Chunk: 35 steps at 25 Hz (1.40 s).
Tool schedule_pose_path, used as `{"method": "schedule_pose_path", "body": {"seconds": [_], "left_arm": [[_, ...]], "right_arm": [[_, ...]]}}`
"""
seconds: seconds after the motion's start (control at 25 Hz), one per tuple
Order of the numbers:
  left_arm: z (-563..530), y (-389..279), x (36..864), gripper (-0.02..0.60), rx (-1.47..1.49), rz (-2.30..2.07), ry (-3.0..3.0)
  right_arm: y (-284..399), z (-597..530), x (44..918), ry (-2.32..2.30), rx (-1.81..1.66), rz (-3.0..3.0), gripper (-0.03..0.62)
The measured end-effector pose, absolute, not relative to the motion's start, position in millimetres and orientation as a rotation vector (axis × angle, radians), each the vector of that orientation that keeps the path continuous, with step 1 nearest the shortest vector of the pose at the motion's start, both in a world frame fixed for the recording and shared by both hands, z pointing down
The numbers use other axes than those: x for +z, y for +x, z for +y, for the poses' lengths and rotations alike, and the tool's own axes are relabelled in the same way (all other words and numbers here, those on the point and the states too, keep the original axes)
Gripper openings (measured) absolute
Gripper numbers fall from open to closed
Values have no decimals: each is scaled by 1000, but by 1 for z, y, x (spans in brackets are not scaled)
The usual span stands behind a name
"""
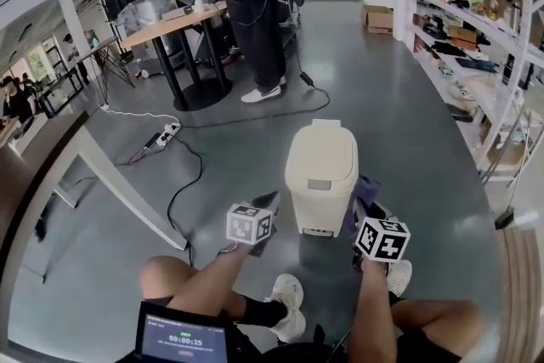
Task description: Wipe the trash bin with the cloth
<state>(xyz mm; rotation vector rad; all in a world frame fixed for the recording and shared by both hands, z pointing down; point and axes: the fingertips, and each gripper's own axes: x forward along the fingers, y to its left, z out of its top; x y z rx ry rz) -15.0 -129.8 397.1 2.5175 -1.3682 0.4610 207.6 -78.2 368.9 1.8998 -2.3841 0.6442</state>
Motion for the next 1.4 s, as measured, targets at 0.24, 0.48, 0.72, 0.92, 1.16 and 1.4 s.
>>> {"method": "schedule_pose_path", "body": {"seconds": [0.24,0.48,0.72,0.92,1.16,1.4], "left_arm": [[-145,-86,341,-2,399,-1521,2431],[-164,-134,304,-2,260,-1471,2388],[-196,-160,323,-2,360,-1445,2475],[-215,-142,325,-2,283,-1356,2572],[-232,-130,358,-3,357,-1238,2642],[-268,-139,406,-3,435,-1182,2577]], "right_arm": [[145,-85,336,1824,510,-2452,75],[83,-103,335,1696,424,-2474,75],[37,-137,348,1728,413,-2461,75],[-6,-156,367,1800,428,-2432,75],[-31,-173,415,1827,456,-2337,75],[-35,-192,444,1897,516,-2270,75]]}}
